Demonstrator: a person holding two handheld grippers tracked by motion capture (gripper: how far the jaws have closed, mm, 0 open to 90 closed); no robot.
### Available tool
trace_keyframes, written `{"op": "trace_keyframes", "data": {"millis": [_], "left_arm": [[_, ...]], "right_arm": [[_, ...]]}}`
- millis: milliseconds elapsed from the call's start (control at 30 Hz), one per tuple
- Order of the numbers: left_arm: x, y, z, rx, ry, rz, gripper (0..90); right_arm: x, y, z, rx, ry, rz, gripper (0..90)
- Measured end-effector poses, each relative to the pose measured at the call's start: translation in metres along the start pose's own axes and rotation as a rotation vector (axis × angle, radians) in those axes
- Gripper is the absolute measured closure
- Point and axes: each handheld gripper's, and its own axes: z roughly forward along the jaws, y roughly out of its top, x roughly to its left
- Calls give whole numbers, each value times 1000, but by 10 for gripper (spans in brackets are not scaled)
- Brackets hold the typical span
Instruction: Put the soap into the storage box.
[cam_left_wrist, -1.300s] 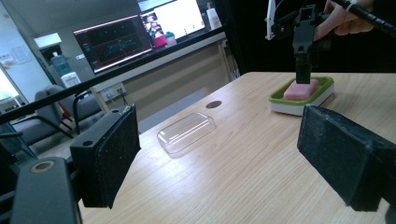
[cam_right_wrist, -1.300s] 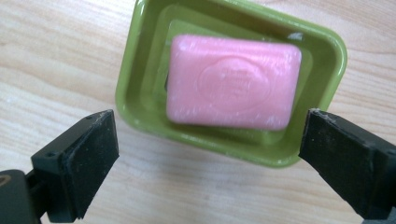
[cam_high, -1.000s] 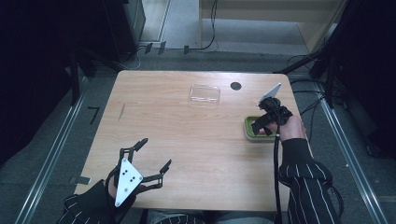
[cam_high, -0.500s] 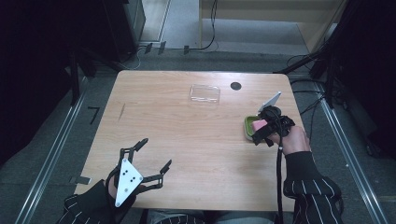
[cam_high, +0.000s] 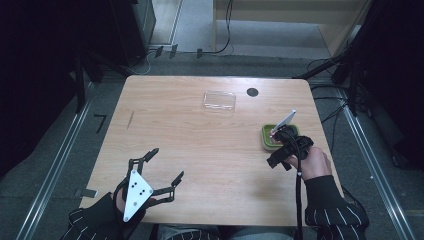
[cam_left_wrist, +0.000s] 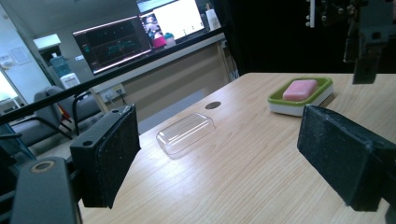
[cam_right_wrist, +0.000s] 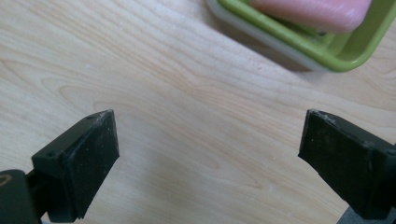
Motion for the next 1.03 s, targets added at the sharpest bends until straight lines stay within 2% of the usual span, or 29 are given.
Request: {"op": "trace_keyframes", "data": {"millis": [633,800,1033], "left_arm": [[0,0,0,0,-2,4,136],[-1,0,0,-2,0,4,136],[-1,0,0,-8,2,4,136]], "right_arm": [[11,-37,28,59,2,-19,53],[13,-47,34,59,0,-26,53],[12,-61,43,64,5,-11,55]]}}
